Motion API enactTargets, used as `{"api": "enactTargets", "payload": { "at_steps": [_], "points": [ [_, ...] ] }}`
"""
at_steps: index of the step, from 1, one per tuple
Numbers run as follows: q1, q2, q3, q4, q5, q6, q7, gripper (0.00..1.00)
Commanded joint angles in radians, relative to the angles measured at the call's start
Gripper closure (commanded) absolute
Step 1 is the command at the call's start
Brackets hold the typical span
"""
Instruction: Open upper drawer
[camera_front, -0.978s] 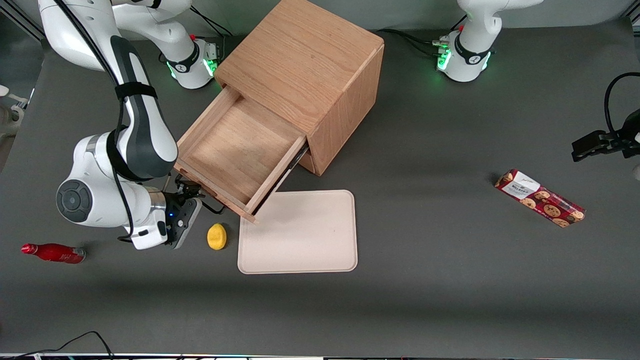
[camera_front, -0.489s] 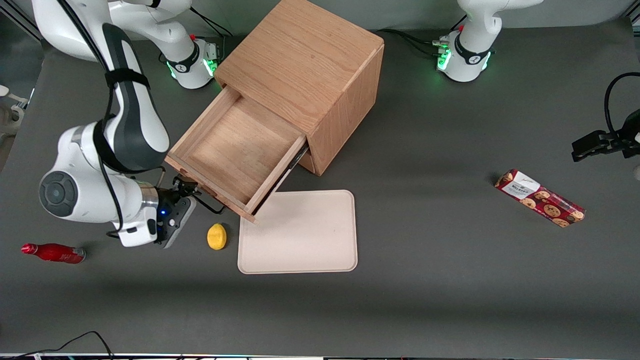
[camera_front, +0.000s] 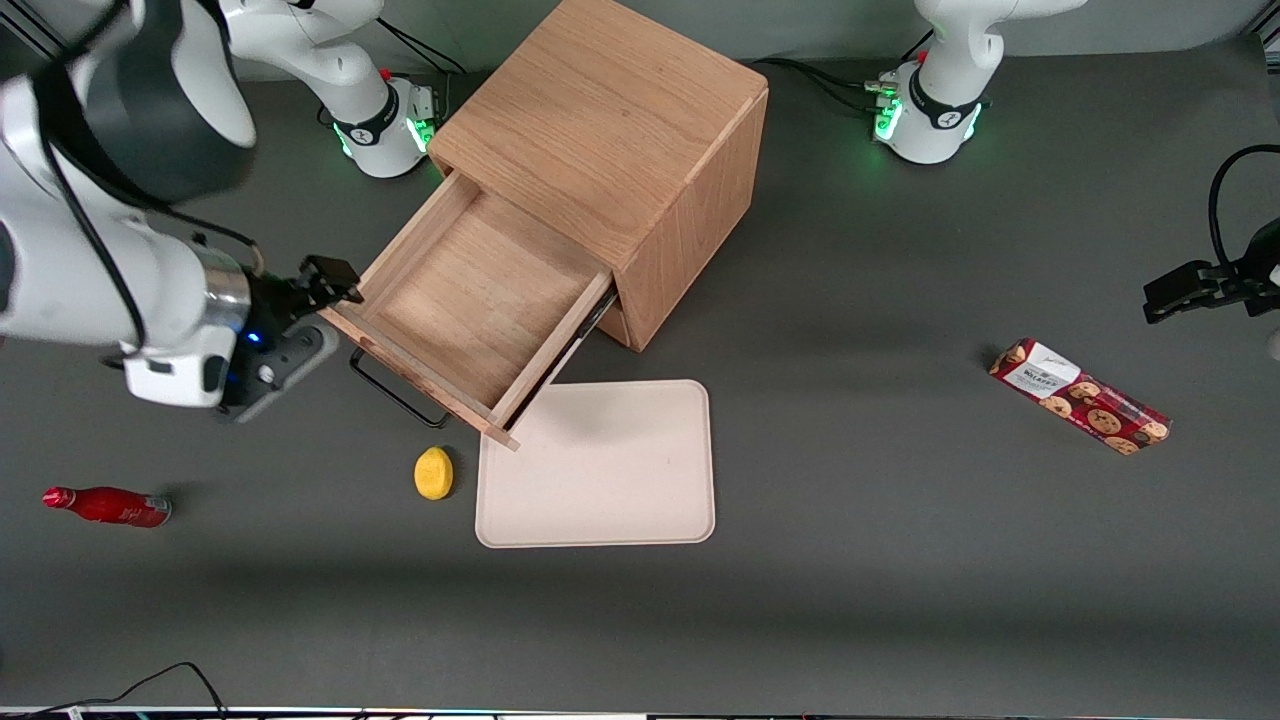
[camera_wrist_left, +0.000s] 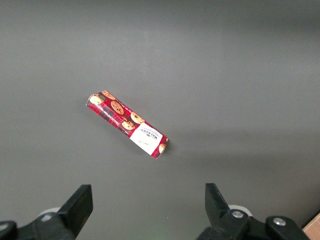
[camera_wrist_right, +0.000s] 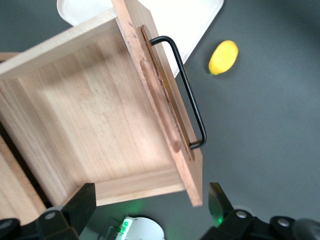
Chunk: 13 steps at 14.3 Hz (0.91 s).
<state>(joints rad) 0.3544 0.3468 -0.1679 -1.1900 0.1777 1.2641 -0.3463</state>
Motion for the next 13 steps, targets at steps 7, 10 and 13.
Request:
{"api": "enactTargets", "payload": {
  "at_steps": [7, 10, 13],
  "points": [
    [-0.135, -0.305, 0.016, -0.485, -0.162, 0.331, 0.303, 0.0],
    [-0.251, -0.354, 0.036, -0.563, -0.182, 0.343, 0.311, 0.0],
    [-0.304, -0.408, 0.038, -0.608, -0.185, 0.367, 0.316, 0.0]
  ]
}}
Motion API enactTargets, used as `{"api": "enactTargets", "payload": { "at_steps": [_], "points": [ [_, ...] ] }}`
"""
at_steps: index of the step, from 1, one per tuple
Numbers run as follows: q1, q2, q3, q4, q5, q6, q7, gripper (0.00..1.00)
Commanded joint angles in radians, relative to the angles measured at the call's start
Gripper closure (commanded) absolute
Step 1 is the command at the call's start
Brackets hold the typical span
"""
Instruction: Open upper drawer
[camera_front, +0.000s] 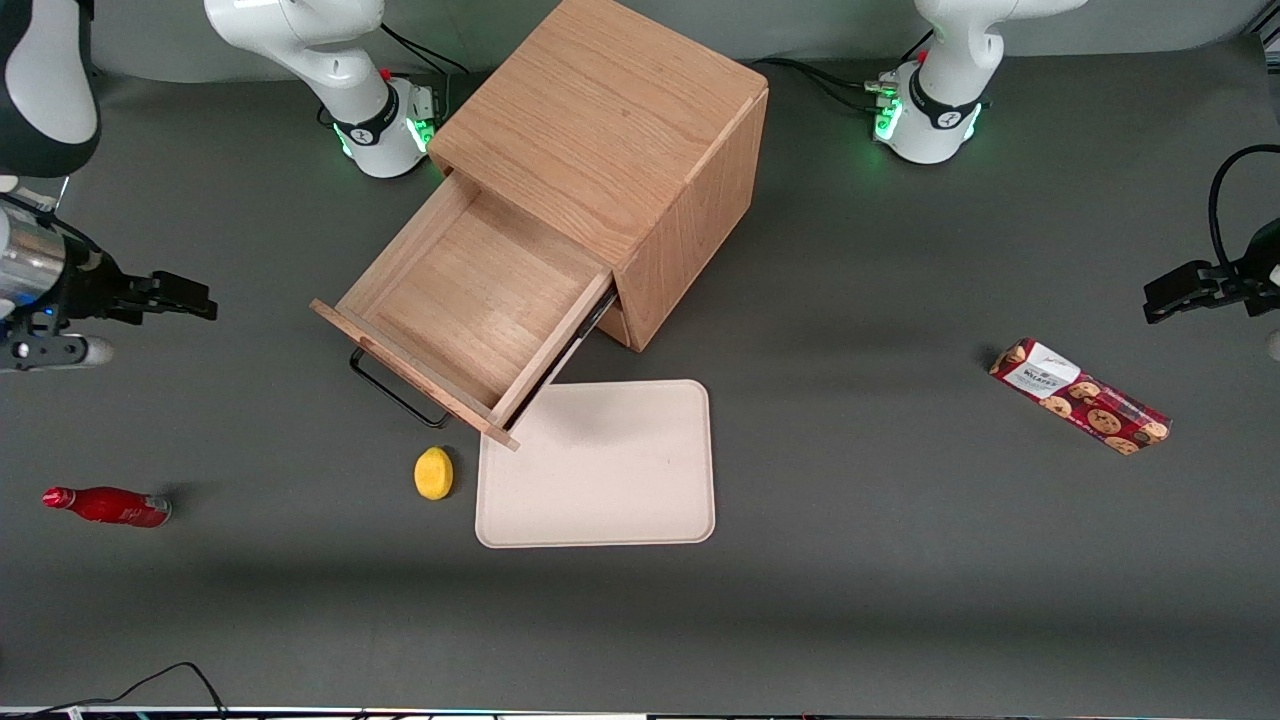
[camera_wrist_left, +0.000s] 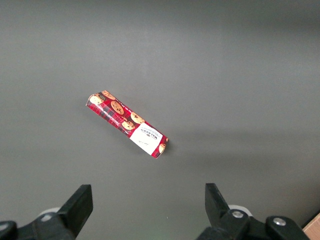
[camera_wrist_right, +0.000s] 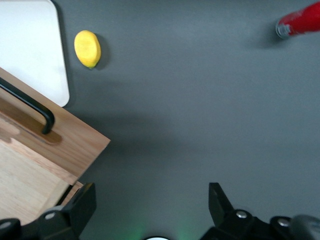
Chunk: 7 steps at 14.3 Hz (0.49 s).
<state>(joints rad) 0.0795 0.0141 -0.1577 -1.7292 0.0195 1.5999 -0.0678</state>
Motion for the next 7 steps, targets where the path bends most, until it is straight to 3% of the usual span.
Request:
{"api": "enactTargets", "payload": {
  "at_steps": [1, 7],
  "points": [
    [-0.035, -0.083, 0.027, -0.06, -0.027, 0.023, 0.036, 0.0],
    [-0.038, -0.108, 0.023, 0.02, -0.033, -0.035, 0.031, 0.0]
  ]
}}
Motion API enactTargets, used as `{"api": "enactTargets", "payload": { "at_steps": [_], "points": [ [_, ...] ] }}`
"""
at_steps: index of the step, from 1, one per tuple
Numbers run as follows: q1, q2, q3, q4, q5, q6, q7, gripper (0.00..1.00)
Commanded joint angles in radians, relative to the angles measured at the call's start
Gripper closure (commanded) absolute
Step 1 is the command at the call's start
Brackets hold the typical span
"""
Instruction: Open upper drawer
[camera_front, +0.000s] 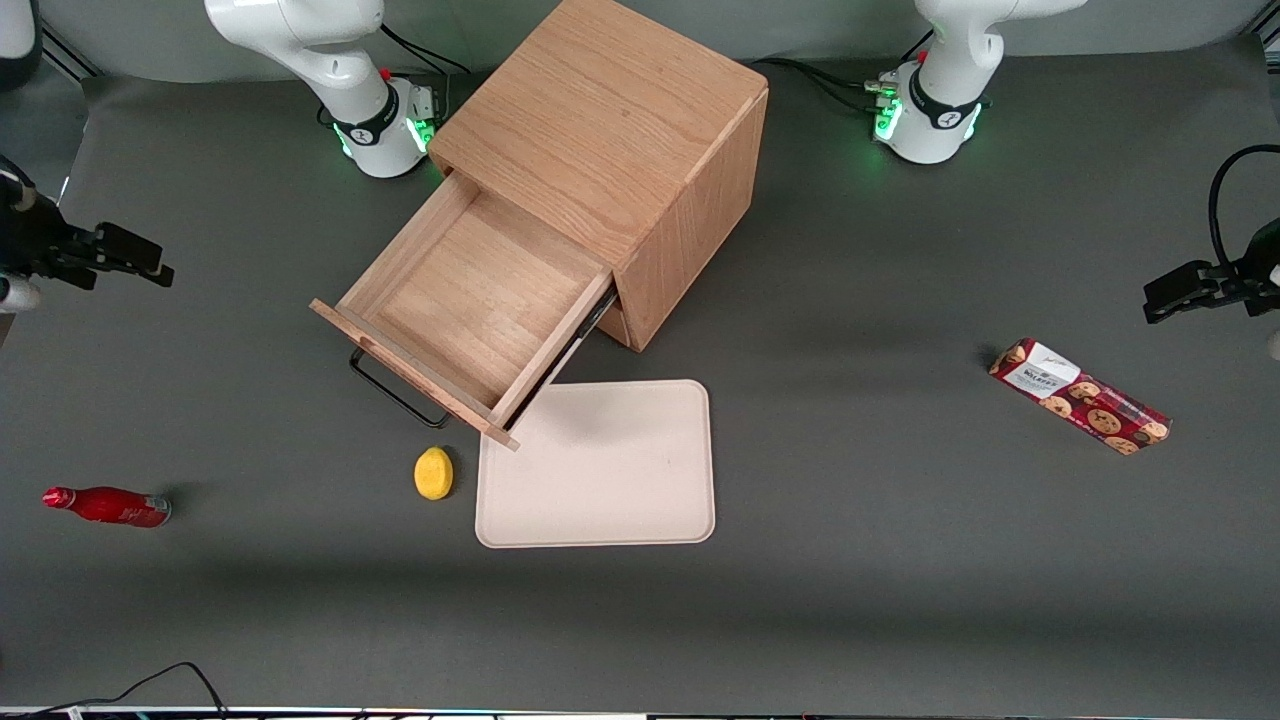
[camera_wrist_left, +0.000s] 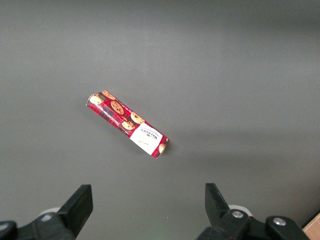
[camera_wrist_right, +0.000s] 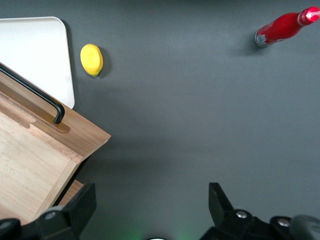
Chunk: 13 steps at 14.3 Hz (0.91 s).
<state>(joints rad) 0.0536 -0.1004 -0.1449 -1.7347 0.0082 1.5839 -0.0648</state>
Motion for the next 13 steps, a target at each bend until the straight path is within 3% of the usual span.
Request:
{"api": "enactTargets", "payload": {
  "at_steps": [1, 4, 13],
  "points": [
    [-0.012, 0.013, 0.004, 0.032, -0.023, -0.019, 0.026, 0.0],
    [-0.009, 0.04, -0.018, 0.055, -0.056, 0.028, 0.022, 0.0],
    [-0.006, 0.103, -0.019, 0.113, -0.048, 0.067, 0.023, 0.0]
  ]
}}
